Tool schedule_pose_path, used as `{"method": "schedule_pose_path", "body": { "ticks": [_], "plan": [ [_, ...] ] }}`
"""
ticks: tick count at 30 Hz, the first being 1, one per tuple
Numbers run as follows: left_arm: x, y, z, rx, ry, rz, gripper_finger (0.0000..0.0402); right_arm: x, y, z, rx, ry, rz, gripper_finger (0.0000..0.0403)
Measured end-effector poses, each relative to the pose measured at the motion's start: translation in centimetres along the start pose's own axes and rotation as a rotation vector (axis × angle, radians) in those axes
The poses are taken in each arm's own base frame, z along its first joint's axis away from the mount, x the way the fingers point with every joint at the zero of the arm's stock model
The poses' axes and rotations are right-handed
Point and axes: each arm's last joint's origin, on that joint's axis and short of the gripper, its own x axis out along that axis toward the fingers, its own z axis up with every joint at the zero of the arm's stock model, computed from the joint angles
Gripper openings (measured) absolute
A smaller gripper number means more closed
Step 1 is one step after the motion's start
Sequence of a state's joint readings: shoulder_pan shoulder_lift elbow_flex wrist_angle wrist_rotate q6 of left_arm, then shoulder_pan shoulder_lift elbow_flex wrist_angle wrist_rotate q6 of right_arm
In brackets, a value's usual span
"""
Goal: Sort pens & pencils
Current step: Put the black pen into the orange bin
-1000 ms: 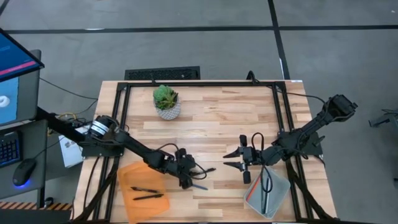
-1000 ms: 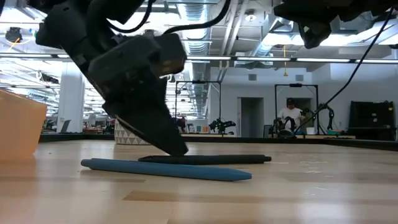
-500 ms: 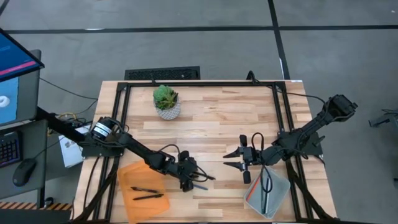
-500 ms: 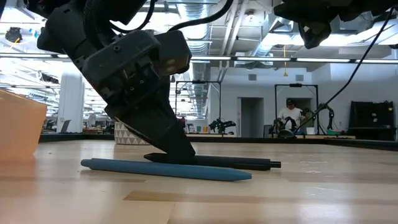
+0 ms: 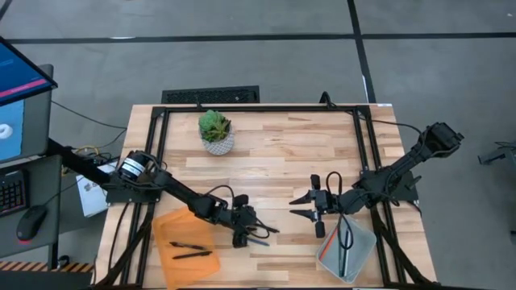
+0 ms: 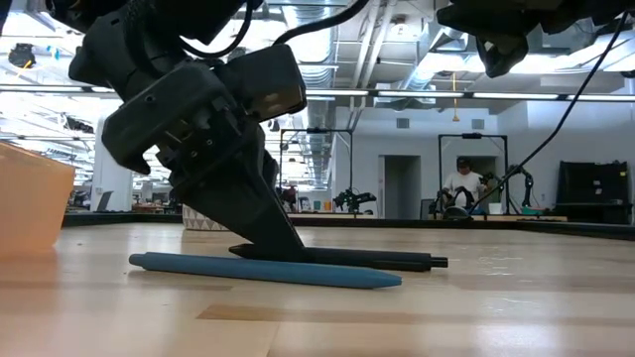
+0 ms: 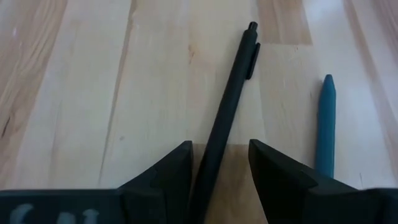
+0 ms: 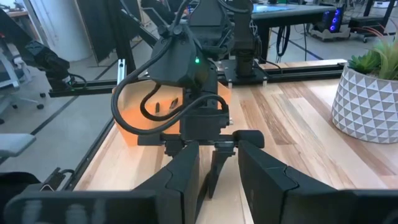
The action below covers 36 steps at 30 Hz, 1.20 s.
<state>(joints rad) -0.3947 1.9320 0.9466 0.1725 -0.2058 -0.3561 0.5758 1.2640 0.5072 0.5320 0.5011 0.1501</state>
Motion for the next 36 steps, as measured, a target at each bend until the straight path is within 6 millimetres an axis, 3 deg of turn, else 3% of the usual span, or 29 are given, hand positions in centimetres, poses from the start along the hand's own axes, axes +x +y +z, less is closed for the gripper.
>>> {"method": "schedule_pose_path", "body": {
  "ticks": [18, 28, 36],
  "plan": [
    [0.2, 1.7, -0.8, 0.119, -0.131, -0.023, 0.0151, 0.0, 0.0, 0.0, 0.000, 0.000, 0.000, 0.0134],
    [3.4, 2.1, -2.2, 0.126, -0.170, -0.094, 0.0151, 0.0, 0.0, 0.0, 0.002, -0.003, 0.000, 0.0134],
    [3.7, 2.9, -1.9, 0.140, -0.179, -0.202, 0.0151, 0.0, 0.0, 0.0, 0.000, 0.000, 0.000, 0.0134]
  ]
}}
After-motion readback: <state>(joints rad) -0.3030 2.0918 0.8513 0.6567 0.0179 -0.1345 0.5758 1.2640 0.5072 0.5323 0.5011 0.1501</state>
